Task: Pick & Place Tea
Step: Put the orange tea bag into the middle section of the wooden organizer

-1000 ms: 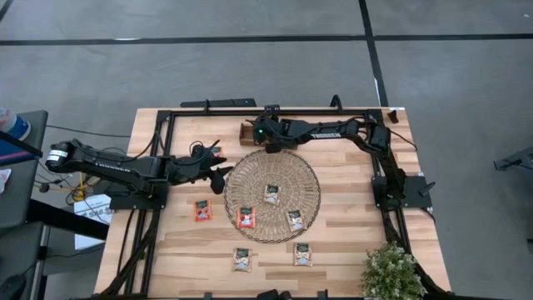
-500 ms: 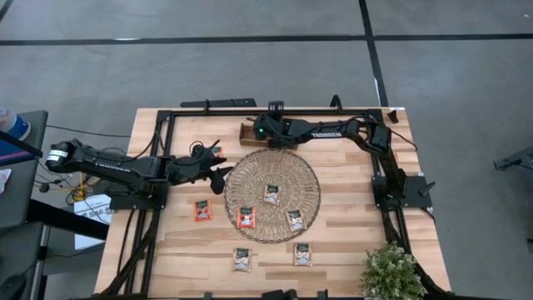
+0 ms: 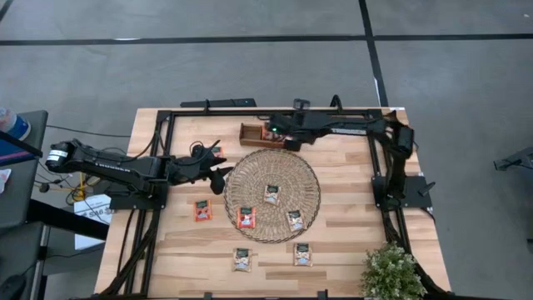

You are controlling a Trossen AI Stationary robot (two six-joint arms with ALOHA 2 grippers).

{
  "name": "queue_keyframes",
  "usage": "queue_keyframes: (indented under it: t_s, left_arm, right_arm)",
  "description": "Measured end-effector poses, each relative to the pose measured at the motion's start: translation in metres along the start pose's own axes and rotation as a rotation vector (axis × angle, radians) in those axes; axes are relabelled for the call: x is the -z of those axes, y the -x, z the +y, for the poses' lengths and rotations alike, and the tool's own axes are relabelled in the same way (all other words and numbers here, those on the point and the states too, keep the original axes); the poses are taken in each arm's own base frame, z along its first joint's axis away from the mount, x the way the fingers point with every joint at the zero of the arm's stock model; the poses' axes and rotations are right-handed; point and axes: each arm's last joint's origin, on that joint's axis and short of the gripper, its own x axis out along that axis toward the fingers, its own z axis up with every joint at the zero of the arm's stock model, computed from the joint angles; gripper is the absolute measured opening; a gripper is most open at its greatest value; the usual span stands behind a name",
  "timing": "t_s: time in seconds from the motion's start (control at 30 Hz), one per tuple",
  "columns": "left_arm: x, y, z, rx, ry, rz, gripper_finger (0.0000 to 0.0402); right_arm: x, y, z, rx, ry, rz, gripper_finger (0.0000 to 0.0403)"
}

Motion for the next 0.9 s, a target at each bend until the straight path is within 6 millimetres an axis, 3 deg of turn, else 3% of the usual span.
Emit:
queue_keyframes:
  t_s: [0.17, 0.27, 0.47, 0.67, 0.9]
  left_arm:
    - [0.002, 0.0, 0.001, -0.011, -0.01, 0.021, 0.0193]
    - [0.002, 0.0, 0.001, -0.013, -0.011, 0.023, 0.0193]
    - [0.002, 0.0, 0.001, -0.013, 0.007, 0.023, 0.0193]
    - [0.002, 0.0, 0.001, -0.013, 0.061, 0.023, 0.0193]
    - [-0.007, 0.003, -0.002, -0.015, 0.049, 0.025, 0.0193]
  right_arm:
    - [0.031, 0.026, -0.016, -0.166, -0.17, 0.066, 0.0093]
    - [0.052, 0.036, -0.015, -0.2, -0.195, 0.043, 0.0093]
    - [0.103, 0.046, 0.003, -0.204, -0.265, -0.045, 0.0093]
    - [0.154, 0.059, 0.021, -0.281, -0.468, -0.131, 0.0093]
    - [0.194, 0.073, 0.042, -0.377, -0.682, -0.29, 0.0093]
